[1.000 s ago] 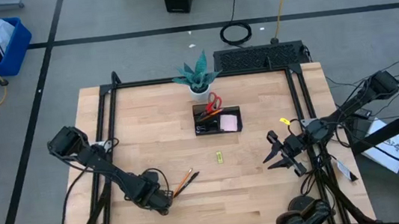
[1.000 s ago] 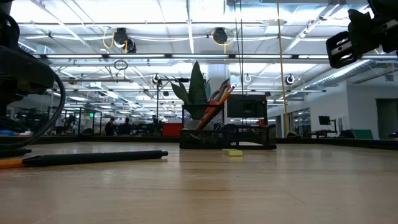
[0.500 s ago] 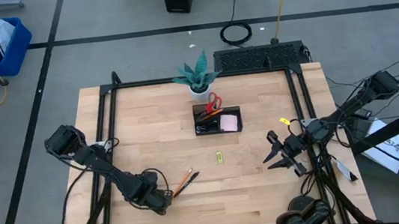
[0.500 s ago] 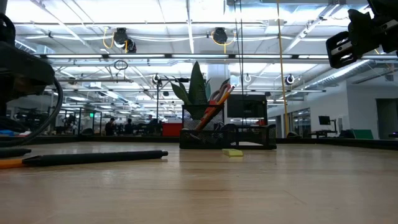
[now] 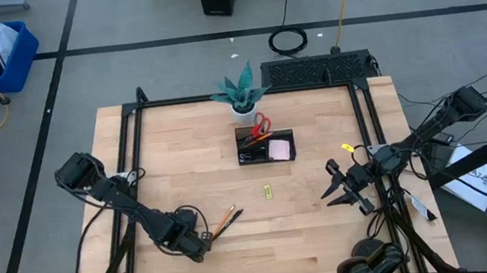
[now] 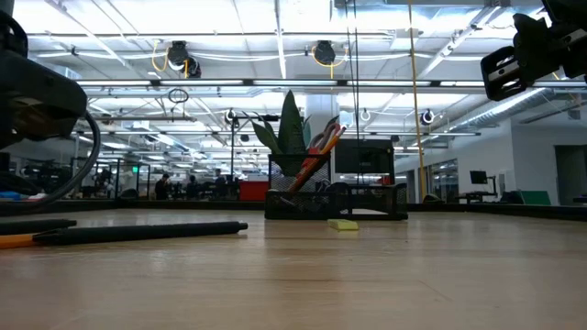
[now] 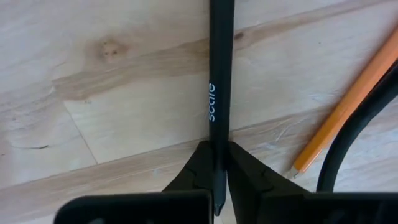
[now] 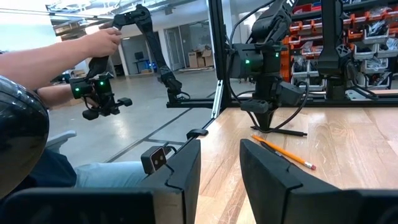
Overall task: Pick and place office supplies into organizer
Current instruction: Put the black pen into the black desk organizer
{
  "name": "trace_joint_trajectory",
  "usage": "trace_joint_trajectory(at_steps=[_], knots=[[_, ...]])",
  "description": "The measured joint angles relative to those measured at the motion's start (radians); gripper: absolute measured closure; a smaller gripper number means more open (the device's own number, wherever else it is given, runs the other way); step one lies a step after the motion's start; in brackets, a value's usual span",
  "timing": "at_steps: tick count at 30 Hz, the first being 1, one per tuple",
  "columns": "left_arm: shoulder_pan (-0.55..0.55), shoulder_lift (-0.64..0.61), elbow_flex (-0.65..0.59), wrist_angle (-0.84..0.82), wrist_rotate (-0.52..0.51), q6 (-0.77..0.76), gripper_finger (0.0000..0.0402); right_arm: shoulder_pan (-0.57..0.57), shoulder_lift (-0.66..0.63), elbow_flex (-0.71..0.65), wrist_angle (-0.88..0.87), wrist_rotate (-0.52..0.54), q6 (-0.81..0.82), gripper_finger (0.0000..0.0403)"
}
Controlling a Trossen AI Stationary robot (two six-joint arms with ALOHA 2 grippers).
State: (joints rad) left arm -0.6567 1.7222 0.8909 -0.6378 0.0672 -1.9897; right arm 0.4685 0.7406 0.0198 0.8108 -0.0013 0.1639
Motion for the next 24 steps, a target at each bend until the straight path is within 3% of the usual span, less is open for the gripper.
trace_joint_trajectory(at_steps=[7, 12, 24], knots=[[-0.002, 0.000, -0.001, 0.001, -0.032, 0.025, 0.0359, 0.000, 0.000, 0.000, 0.000, 0.000, 0.000, 0.0300], [-0.011, -0.004, -0.001, 0.007, -0.078, 0.075, 0.0368, 0.000, 0.000, 0.000, 0.000, 0.000, 0.000, 0.0300], [-0.026, 0.000, 0.068, 0.074, -0.304, 0.259, 0.0377, 0.000, 0.000, 0.000, -0.001, 0.000, 0.000, 0.0300]])
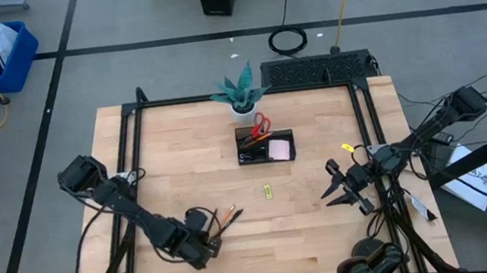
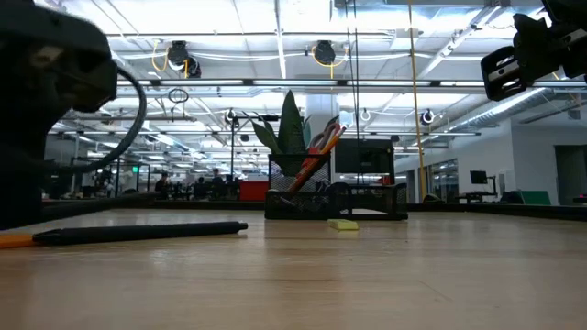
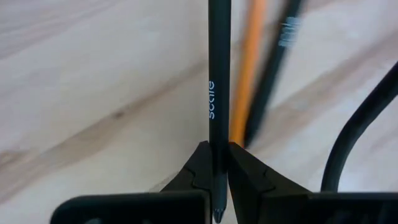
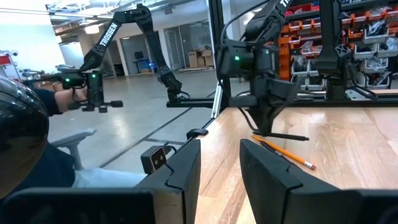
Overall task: Pick and place office supplies into organizer
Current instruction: Put the black pen into the black desk organizer
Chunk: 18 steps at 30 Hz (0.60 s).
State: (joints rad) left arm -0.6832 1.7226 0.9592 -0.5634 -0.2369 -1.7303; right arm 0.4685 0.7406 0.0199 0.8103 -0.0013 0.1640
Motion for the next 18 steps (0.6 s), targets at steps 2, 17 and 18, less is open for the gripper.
trace_joint_trajectory(at_steps=[2, 17, 18], knots=[[-0.005, 0.000, 0.000, 0.031, -0.018, 0.027, 0.0377, 0.000, 0.000, 0.000, 0.001, 0.000, 0.000, 0.0300], [-0.001, -0.004, 0.004, 0.196, -0.216, 0.213, 0.0378, 0.000, 0.000, 0.000, 0.000, 0.000, 0.000, 0.0300], [0.000, -0.005, 0.004, 0.218, -0.225, 0.236, 0.0378, 0.000, 0.000, 0.000, 0.003, 0.001, 0.000, 0.0300]])
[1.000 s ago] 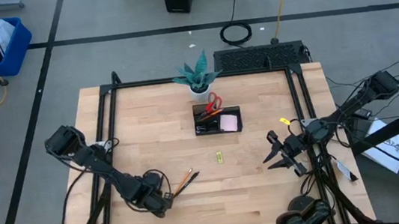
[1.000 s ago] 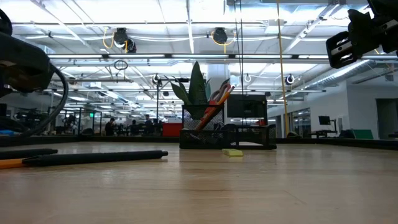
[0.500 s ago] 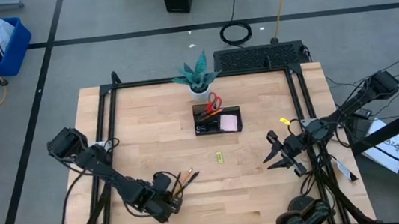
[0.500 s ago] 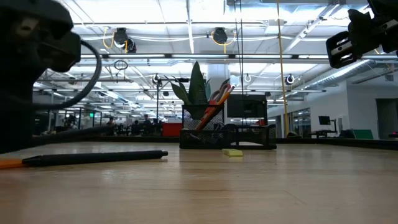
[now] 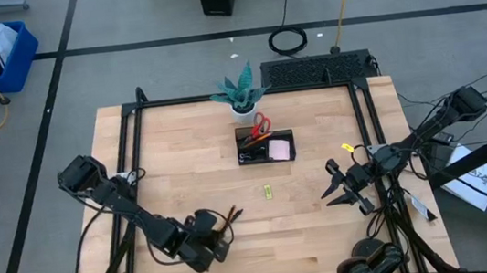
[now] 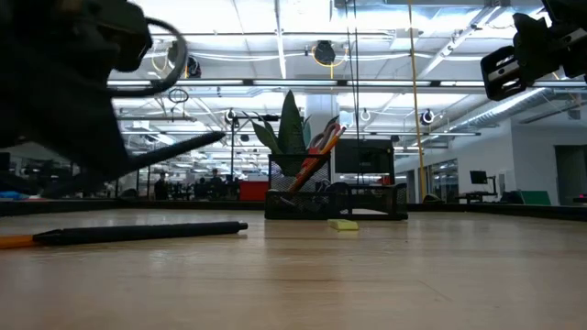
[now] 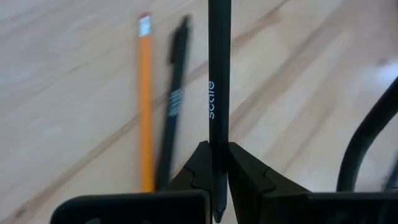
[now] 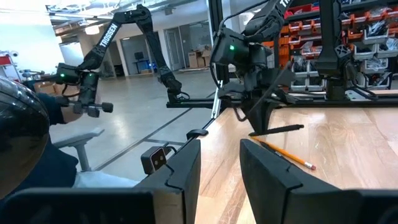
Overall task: Pick and place office supplies into organizer
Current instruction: Put the black pen into the black desk organizer
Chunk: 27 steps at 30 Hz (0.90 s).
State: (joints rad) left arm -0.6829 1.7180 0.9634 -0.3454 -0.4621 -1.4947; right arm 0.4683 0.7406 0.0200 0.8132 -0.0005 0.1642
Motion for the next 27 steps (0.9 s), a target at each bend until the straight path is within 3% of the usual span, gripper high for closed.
trace_joint_trajectory(at_steps=[7, 14, 19, 27], knots=[[0.003, 0.000, 0.001, 0.202, -0.105, 0.175, 0.0378, 0.000, 0.000, 0.000, 0.165, 0.000, 0.076, 0.0300], [0.010, -0.001, 0.002, 0.353, -0.160, 0.342, 0.0378, -0.004, -0.002, 0.000, 0.404, 0.054, -0.025, 0.0300], [0.017, -0.002, 0.002, 0.397, -0.172, 0.406, 0.0378, -0.002, -0.002, 0.000, 0.467, 0.051, 0.062, 0.0300], [0.047, -0.002, 0.002, 0.427, -0.171, 0.472, 0.0378, -0.002, 0.042, 0.000, 0.414, 0.057, 0.023, 0.0300]])
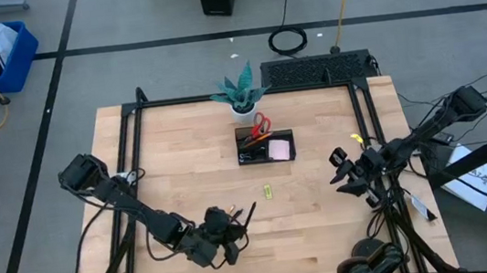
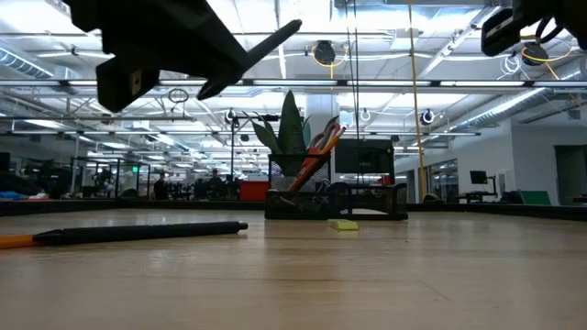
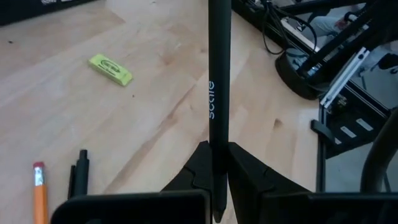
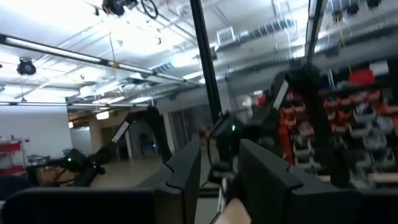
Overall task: Pick and place office supplies into organizer
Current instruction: Put the black pen into the black desk organizer
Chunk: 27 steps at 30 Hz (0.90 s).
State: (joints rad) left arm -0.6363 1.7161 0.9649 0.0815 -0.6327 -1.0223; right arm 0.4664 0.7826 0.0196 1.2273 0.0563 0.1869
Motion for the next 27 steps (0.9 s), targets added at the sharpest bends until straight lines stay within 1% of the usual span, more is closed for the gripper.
trace_joint_trajectory(at_steps=[3, 5, 7, 10, 13, 16, 18, 22, 27], knots=[[0.017, 0.000, 0.000, 0.000, 0.002, 0.010, 0.0378, 0.000, 0.064, 0.000, 0.001, 0.000, 0.034, 0.0300], [0.026, 0.000, 0.000, 0.003, 0.003, 0.020, 0.0378, 0.001, 0.122, 0.005, -0.001, 0.035, 0.049, 0.0300], [0.033, 0.000, 0.000, 0.003, 0.003, 0.023, 0.0378, 0.000, 0.197, 0.022, -0.006, 0.075, 0.078, 0.0300], [0.042, 0.000, 0.000, 0.003, 0.003, 0.026, 0.0378, 0.000, 0.336, 0.066, -0.017, 0.078, 0.105, 0.0292], [0.046, 0.000, 0.000, 0.014, 0.003, 0.038, 0.0378, 0.000, 0.475, 0.159, 0.006, 0.076, 0.114, 0.0268], [0.048, 0.000, 0.000, 0.048, 0.006, 0.069, 0.0378, -0.014, 0.609, 0.258, -0.011, 0.073, 0.106, 0.0231], [0.048, 0.000, 0.000, 0.061, 0.007, 0.086, 0.0378, -0.032, 0.675, 0.326, -0.001, 0.076, 0.091, 0.0207], [0.048, 0.000, 0.000, 0.060, 0.000, 0.110, 0.0378, -0.062, 0.773, 0.425, -0.009, 0.077, 0.095, 0.0179], [0.048, 0.000, 0.000, 0.061, -0.028, 0.144, 0.0378, -0.106, 0.831, 0.489, -0.001, 0.078, 0.117, 0.0173]])
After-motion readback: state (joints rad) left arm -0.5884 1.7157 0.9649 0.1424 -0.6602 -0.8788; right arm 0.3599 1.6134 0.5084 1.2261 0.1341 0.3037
